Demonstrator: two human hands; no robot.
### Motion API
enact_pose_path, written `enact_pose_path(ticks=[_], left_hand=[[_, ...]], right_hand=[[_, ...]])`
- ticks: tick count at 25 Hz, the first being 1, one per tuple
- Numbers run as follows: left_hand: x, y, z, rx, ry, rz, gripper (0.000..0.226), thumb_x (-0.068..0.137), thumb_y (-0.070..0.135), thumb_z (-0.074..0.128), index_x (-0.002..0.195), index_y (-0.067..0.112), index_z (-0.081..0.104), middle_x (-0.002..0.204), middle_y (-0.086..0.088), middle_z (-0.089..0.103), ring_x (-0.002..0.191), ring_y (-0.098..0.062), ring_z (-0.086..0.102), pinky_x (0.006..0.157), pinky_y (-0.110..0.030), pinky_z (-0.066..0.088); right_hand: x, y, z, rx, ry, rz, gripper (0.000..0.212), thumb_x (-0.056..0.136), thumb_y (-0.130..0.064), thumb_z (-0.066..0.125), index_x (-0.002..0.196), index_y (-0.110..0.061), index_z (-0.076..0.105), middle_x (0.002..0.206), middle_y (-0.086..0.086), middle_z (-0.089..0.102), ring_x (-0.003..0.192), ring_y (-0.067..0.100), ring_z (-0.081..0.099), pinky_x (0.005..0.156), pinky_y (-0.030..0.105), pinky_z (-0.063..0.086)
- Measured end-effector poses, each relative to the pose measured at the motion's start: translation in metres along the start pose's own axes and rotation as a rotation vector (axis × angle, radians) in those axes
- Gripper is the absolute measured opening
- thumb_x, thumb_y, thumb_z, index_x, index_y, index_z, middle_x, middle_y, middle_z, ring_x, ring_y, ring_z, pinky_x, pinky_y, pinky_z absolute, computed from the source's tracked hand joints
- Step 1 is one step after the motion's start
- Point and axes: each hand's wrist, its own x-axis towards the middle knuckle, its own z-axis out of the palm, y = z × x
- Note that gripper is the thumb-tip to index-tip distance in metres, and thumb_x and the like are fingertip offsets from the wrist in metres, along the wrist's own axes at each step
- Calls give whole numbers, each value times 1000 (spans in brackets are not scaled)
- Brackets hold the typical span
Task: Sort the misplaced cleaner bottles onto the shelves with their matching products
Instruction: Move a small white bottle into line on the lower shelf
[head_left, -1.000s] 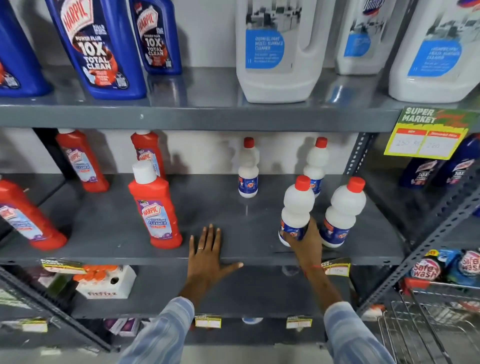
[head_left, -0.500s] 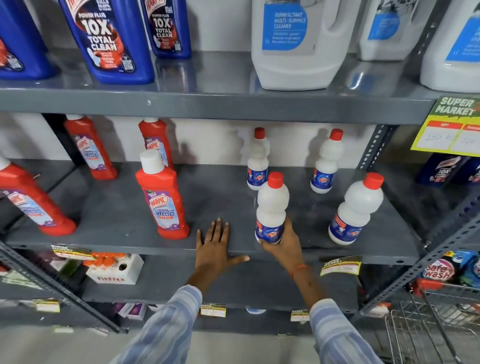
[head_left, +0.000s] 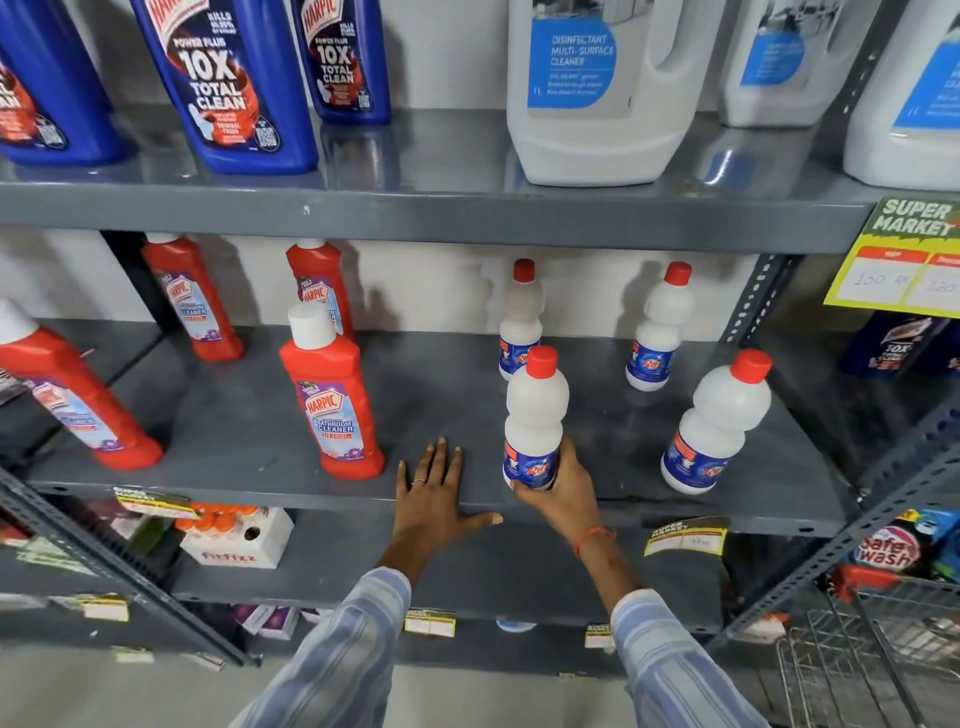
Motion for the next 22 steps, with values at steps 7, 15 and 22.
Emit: enact_pose_path(ticks=[7, 15, 22], left_hand=[[0, 3, -4, -8, -59, -9, 131, 47, 100, 12, 151, 23, -6, 159, -3, -11, 145, -21, -9, 114, -53, -6], [0, 11, -28, -93, -177, -42, 112, 70, 80, 51, 152, 19, 2, 160, -6, -3, 146, -23, -1, 114, -53, 2], [-23, -9, -79, -213, 715, 246, 48, 88, 36, 47, 123, 4, 57, 122, -18, 61, 113, -36, 55, 97, -43, 42]], right_hand=[[0, -6, 0, 21, -36, -5, 82, 68, -17, 80, 135, -17, 33, 136, 9, 52, 120, 27, 53, 96, 42, 49], [-4, -21, -2, 13, -106, -35, 96, 62, -23, 84, 138, -15, 26, 140, 11, 48, 124, 32, 49, 102, 46, 45], [-44, -76, 33, 258, 555, -345, 59, 74, -25, 73, 123, -11, 43, 110, 3, 46, 98, 12, 55, 84, 26, 52]])
